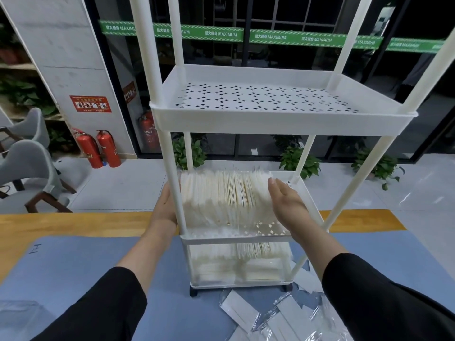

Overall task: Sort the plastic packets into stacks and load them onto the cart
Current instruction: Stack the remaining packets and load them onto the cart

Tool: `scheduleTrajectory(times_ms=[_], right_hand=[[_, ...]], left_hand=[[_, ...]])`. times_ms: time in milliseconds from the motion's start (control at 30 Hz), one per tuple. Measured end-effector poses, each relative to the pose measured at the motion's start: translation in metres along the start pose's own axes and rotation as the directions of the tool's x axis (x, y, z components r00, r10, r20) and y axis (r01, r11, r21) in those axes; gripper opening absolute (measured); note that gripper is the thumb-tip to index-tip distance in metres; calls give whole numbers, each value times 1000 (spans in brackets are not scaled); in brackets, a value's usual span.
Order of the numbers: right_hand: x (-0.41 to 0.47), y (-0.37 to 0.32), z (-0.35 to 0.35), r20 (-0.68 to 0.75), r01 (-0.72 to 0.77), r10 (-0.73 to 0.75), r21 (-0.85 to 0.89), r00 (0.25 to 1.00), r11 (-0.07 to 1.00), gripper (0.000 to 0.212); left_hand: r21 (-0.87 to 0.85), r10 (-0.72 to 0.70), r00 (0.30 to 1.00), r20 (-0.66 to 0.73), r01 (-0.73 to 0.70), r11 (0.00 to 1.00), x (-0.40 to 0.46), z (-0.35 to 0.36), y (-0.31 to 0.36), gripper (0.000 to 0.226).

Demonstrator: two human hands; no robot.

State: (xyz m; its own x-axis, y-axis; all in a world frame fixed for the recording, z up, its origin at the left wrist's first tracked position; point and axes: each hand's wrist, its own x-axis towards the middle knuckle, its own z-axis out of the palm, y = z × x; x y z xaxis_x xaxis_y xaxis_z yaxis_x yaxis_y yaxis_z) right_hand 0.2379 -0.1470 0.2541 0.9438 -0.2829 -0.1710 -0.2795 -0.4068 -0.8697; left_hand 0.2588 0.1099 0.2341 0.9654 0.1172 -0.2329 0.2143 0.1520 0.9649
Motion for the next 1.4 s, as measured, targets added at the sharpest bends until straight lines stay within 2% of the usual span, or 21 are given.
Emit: scheduleTrajectory(times_ms=[100,133,267,533,700,833,900,933,967,1000,1067,1133,1167,1200,1233,1333,1400], right_hand=[[-9,1,0,54,34,-22,-224,998,974,56],[-13,3,0,62,86,-71,-295,996,952,55],[-31,8,3,147,217,-171,-403,974,889,77],[-36,10,-3,94,213,-191,-417,977,884,79],[-35,14,-5,49,205,-202,-386,978,899,79],[-35,18,-6,31,234,-236,-317,971,919,80],[-36,19,-6,18,259,-265,-290,964,921,80],[-37,19,-6,10,268,-277,-285,961,920,80],[-38,20,-7,4,273,-284,-282,959,920,79],[-39,20,-7,-2,278,-291,-282,957,918,77],[-42,20,-6,-4,286,-300,-293,954,912,75],[-44,21,-6,8,283,-298,-332,955,900,73],[-45,21,-6,19,281,-294,-358,956,890,72],[-46,21,-6,27,281,-293,-376,956,883,70],[-45,22,-7,36,288,-298,-385,954,877,67],[-43,24,-9,67,352,-357,-408,932,843,56],[-41,25,-10,56,365,-376,-408,925,837,52]], left_hand=[[9,72,997,5,-72,997,-12,1,-4,23],[12,99,995,13,-99,995,-17,1,-7,27],[26,106,994,-13,-106,994,-27,-2,-17,32],[47,100,995,-15,-99,994,-37,-3,-23,34],[-7,136,991,-13,-136,991,-41,-6,-22,34],[6,181,979,-94,-181,983,-44,-9,-26,49],[113,318,910,-266,-299,948,-50,-15,-34,48],[194,425,839,-341,-379,905,-56,-18,-39,45],[280,540,765,-350,-465,840,-63,-20,-45,44],[363,658,696,-288,-557,748,-70,-21,-49,43],[452,843,537,-2,-752,480,-84,-12,-55,41],[391,887,375,270,-884,254,-93,10,-54,37],[354,871,329,366,-914,196,-94,25,-51,36],[341,835,321,446,-924,173,-94,41,-46,35],[362,775,358,522,-915,179,-92,59,-41,33],[529,542,574,614,-809,257,-79,105,-14,37],[605,481,661,576,-740,293,-60,124,-1,40]])
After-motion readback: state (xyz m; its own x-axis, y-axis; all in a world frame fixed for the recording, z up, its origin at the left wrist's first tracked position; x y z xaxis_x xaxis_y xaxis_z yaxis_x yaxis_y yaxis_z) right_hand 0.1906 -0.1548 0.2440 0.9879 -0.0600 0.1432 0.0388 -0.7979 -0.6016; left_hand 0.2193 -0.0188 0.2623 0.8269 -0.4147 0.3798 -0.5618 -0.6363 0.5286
